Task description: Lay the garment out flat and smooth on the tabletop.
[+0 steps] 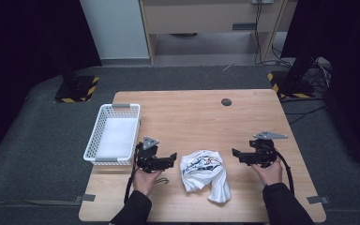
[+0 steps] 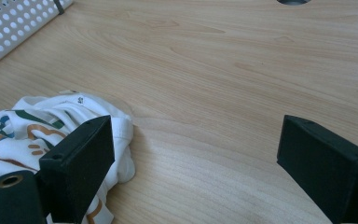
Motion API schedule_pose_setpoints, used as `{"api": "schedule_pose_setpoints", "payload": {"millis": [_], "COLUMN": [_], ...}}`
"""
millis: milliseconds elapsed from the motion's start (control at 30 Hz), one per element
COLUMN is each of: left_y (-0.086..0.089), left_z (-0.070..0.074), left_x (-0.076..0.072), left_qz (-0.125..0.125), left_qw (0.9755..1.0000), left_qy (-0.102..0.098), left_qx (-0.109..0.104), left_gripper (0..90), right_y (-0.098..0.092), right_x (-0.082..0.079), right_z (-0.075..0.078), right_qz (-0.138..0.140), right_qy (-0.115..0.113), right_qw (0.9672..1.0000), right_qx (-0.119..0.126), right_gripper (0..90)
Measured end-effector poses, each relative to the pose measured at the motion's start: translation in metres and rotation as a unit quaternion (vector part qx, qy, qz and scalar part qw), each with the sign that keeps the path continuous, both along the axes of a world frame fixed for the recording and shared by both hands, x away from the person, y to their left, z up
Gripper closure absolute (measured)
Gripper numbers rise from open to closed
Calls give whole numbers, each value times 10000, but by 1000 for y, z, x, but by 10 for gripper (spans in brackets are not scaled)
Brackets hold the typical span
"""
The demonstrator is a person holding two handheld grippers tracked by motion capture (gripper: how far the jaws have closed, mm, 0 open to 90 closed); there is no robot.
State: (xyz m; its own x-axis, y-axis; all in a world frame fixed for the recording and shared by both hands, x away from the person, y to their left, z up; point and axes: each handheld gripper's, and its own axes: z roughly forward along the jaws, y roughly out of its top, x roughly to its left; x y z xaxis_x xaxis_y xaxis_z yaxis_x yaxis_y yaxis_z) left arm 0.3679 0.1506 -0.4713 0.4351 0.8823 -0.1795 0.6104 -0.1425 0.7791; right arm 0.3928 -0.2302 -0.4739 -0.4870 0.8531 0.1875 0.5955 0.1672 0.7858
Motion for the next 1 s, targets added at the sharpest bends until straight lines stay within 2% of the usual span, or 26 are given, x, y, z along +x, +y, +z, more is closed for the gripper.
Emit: {"api": "schedule_pose_setpoints", "payload": {"millis": [367,633,767,1000], "left_y": [-12,-16,-20,-24], "left_z": [-7,-13,-17,-24], "left_x": [12,17,17,16], "left_qz": [-44,-81,-137,-196], "left_qw": [10000,9999,9997,9993], "left_qy": [10,94,161,279], "left_qx": [54,45,143,149], "left_gripper": [116,128,131,156], "right_y": [9,17,24,31], "right_x": [5,8,10,12], "right_z": [-2,-5,-9,-15], "right_qz": [69,128,208,293], "right_qy": [-39,-25,23,87], "right_qw": [10000,9999,9998,9995], "right_qx": [45,75,55,14], "right_gripper": [124,139,152,167]}}
